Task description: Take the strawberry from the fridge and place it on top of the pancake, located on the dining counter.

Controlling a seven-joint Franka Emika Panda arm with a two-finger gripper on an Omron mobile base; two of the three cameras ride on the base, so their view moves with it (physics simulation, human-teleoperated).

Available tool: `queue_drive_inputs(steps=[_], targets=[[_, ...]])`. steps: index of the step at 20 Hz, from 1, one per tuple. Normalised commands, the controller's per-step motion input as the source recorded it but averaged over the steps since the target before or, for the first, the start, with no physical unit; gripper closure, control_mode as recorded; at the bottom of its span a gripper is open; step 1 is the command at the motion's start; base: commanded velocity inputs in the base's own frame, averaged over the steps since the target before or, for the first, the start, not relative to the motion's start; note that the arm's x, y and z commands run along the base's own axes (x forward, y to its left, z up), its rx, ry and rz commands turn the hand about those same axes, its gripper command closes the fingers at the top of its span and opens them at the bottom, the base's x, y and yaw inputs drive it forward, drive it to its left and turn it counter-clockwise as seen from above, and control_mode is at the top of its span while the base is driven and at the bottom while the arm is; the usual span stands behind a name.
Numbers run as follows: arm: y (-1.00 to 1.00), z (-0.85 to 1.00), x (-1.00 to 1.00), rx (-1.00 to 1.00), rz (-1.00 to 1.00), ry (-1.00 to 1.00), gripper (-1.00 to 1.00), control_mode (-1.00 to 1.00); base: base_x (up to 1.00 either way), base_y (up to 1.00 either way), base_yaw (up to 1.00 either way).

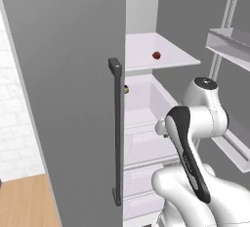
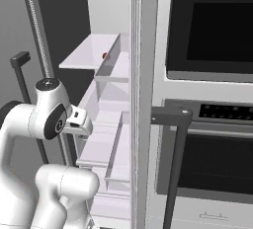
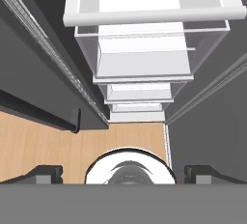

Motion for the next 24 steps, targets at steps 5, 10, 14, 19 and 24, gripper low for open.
queue_drive_inputs(steps=[5,10,14,19,24], targets=[[0.00,0.00,0.00,0.00,0.00,0.00,-1.00,1.00,0.08,-0.12,-0.04],[0.00,0.00,0.00,0.00,0.00,0.00,-1.00,1.00,0.01,0.00,-0.01],[0.00,0.00,0.00,0.00,0.00,0.00,-1.00,1.00,0.00,0.00,0.00],[0.00,0.07,0.02,0.00,-0.03,-0.13,-1.00,-1.00,0.02,0.00,0.00],[0.00,0.58,0.08,0.00,-0.05,-0.42,-1.00,-1.00,0.00,0.00,0.00]])
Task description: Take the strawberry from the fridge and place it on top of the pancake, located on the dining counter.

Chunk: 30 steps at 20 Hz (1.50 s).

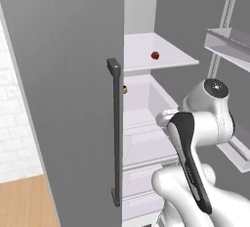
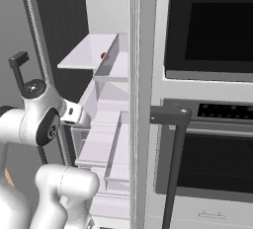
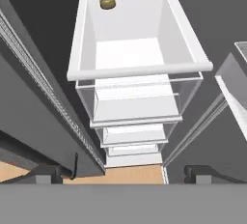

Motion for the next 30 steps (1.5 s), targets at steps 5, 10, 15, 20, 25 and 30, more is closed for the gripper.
queue_drive_inputs(steps=[5,10,15,20,25,30], targets=[[-0.01,0.97,0.05,0.00,0.00,-0.41,-1.00,-1.00,0.00,0.00,0.00],[-0.10,1.00,0.03,-0.04,-0.04,-0.33,-1.00,-1.00,0.00,0.00,0.00],[-0.18,0.84,0.33,-0.11,-0.16,-0.14,-1.00,-1.00,0.00,0.00,0.00],[-0.15,0.33,0.70,-0.02,-0.05,0.01,-1.00,-1.00,0.00,0.00,0.00],[0.00,0.01,0.99,0.00,0.00,0.06,-1.00,-1.00,0.00,0.00,0.00],[-0.10,0.00,0.95,0.06,0.00,0.03,-1.00,-1.00,0.00,0.00,0.00]])
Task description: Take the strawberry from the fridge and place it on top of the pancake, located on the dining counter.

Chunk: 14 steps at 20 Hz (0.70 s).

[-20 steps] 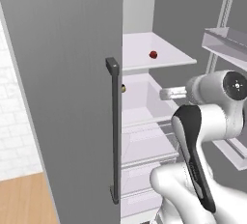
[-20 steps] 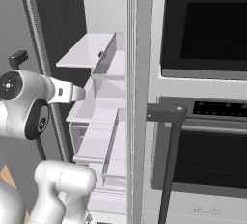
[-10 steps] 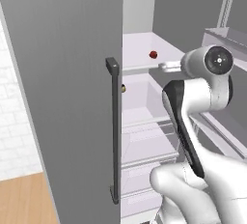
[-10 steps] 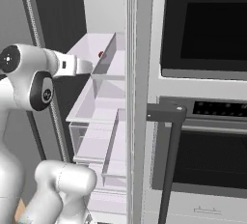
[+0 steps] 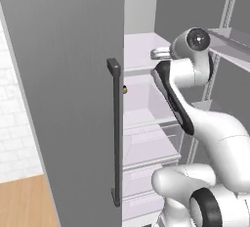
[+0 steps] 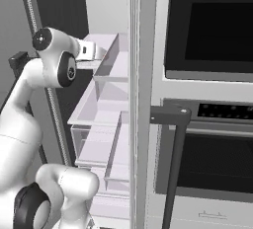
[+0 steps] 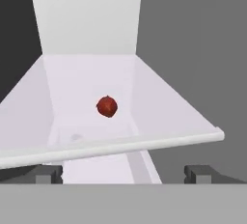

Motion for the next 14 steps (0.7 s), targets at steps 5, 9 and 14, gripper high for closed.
queue_drive_inputs(steps=[5,9,14], targets=[[-0.17,0.00,0.75,0.12,0.00,0.12,-1.00,-1.00,0.00,0.00,0.00],[-0.01,-0.01,0.61,0.08,0.00,0.14,-1.00,-1.00,0.00,0.00,0.00],[0.02,-0.20,0.32,0.00,0.00,0.11,-1.00,-1.00,0.00,0.00,0.00]])
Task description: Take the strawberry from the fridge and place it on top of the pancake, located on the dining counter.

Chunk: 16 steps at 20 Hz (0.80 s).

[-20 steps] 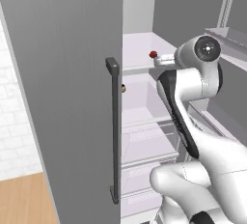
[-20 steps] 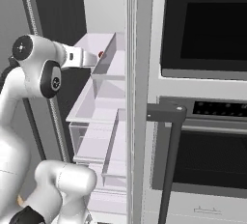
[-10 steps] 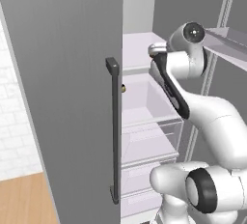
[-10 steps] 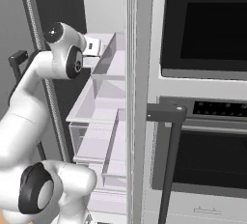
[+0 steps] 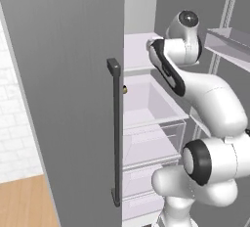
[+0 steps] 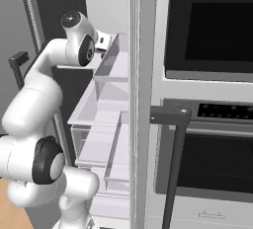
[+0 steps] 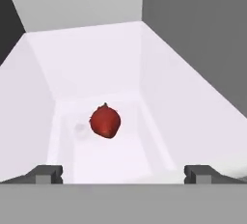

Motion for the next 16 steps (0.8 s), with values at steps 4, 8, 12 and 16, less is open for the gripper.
queue_drive_inputs(steps=[4,8,12,16], targets=[[0.00,-0.27,0.43,0.00,0.00,0.18,-1.00,-1.00,0.00,0.00,0.00],[0.10,-0.32,0.44,0.00,0.03,0.12,-1.00,-1.00,0.00,0.00,0.00],[0.08,-0.04,0.23,0.00,0.03,0.01,-1.00,-1.00,0.00,0.00,0.00],[0.26,-0.07,0.13,0.00,0.02,0.00,-1.00,-1.00,0.00,0.00,0.00]])
